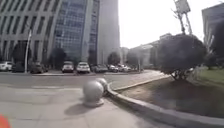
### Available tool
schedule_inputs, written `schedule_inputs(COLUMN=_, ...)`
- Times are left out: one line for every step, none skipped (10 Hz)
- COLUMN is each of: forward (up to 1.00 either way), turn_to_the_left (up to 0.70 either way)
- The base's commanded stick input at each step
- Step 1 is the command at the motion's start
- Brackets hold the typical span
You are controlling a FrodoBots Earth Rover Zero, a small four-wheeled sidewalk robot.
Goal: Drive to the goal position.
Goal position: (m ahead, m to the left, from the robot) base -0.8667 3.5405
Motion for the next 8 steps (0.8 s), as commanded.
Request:
schedule_inputs(forward=0.0, turn_to_the_left=0.0)
schedule_inputs(forward=0.0, turn_to_the_left=0.0)
schedule_inputs(forward=0.0, turn_to_the_left=0.0)
schedule_inputs(forward=0.0, turn_to_the_left=0.0)
schedule_inputs(forward=0.0, turn_to_the_left=0.0)
schedule_inputs(forward=0.0, turn_to_the_left=0.0)
schedule_inputs(forward=0.0, turn_to_the_left=0.0)
schedule_inputs(forward=0.0, turn_to_the_left=0.0)
